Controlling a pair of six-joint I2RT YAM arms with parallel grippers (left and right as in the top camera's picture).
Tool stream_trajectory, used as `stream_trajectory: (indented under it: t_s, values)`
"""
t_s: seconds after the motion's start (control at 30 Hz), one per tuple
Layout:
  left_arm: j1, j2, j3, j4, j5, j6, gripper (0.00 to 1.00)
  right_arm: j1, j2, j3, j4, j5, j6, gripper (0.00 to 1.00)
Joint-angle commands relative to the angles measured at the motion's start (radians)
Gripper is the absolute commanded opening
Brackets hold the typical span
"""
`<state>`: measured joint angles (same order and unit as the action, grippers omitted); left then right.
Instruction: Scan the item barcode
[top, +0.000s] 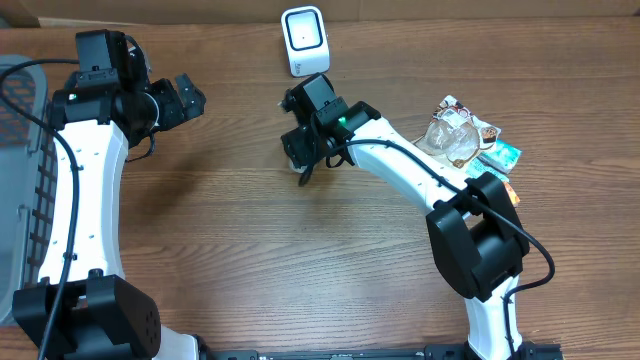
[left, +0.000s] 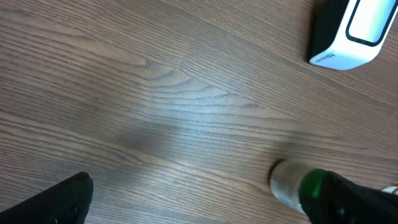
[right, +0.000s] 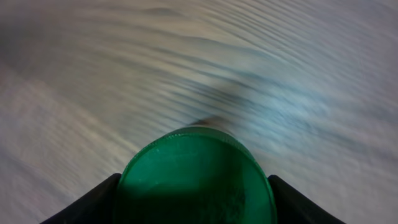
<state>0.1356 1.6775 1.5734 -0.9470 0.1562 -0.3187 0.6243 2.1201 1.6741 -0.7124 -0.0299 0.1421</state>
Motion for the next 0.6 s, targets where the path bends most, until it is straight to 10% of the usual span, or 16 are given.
stream_trajectory:
  t_s: [0.0,0.17,0.33,0.57]
  values:
    - [0.002,0.003,0.006,0.002,-0.01,-0.003,1.0,-0.003,0.003,-0.01,-0.082,0.118,0.446,0.65]
    - [0.002,0.003,0.006,0.002,-0.01,-0.003,1.0,-0.002,0.003,-0.01,-0.13,0.118,0.587,1.0]
    - [0.002,0.003,0.006,0.002,-0.01,-0.003,0.99,-0.003,0.003,-0.01,-0.133,0.107,0.55,1.0]
    - [0.002,0.003,0.006,0.002,-0.01,-0.003,1.0,-0.008,0.002,0.031,-0.123,0.107,0.108,1.0]
